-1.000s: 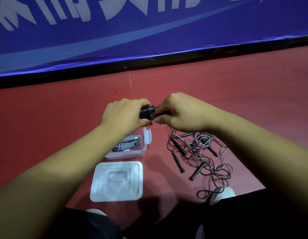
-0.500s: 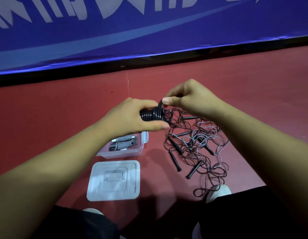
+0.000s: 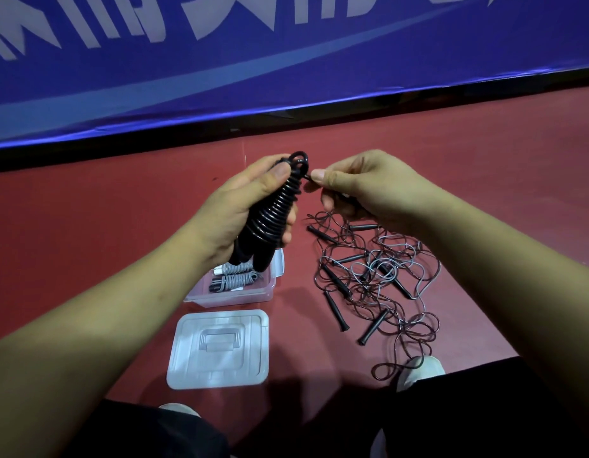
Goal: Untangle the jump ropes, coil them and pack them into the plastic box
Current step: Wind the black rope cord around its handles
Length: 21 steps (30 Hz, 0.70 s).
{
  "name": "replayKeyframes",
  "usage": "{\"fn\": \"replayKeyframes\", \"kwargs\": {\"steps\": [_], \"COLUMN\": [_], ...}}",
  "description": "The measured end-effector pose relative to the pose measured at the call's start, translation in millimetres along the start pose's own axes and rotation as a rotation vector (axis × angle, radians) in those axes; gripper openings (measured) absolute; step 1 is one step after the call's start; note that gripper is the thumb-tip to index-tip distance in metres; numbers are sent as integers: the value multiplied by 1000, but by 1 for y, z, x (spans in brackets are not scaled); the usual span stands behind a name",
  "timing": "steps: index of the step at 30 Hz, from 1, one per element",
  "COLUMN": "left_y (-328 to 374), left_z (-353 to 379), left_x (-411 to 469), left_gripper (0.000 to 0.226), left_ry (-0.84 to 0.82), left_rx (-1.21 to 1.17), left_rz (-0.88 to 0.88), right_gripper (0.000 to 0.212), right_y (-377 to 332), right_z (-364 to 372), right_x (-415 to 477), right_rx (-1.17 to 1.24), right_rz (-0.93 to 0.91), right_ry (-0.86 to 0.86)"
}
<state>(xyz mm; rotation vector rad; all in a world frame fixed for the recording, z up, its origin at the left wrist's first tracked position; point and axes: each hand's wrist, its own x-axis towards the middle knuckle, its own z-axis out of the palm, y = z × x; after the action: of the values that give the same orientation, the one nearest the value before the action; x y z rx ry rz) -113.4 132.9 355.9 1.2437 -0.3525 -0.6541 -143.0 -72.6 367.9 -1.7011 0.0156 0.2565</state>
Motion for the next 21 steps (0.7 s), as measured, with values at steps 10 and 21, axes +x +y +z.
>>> {"fn": "replayKeyframes", "kwargs": {"steps": [10,21], "left_y": [5,-1], "left_z": [-9,-8], "left_x": [9,10], "left_gripper": [75,54], "left_ry": [27,109], "left_rx": [-115,-66], "left_rz": [-68,-153], "right_gripper": [11,23], "right_y": [-11,-8], "right_z": [6,4], "right_x": [-3,-5], "right_rx": [415,199], "right_rz": [-156,-80], "right_ry": [127,202]}}
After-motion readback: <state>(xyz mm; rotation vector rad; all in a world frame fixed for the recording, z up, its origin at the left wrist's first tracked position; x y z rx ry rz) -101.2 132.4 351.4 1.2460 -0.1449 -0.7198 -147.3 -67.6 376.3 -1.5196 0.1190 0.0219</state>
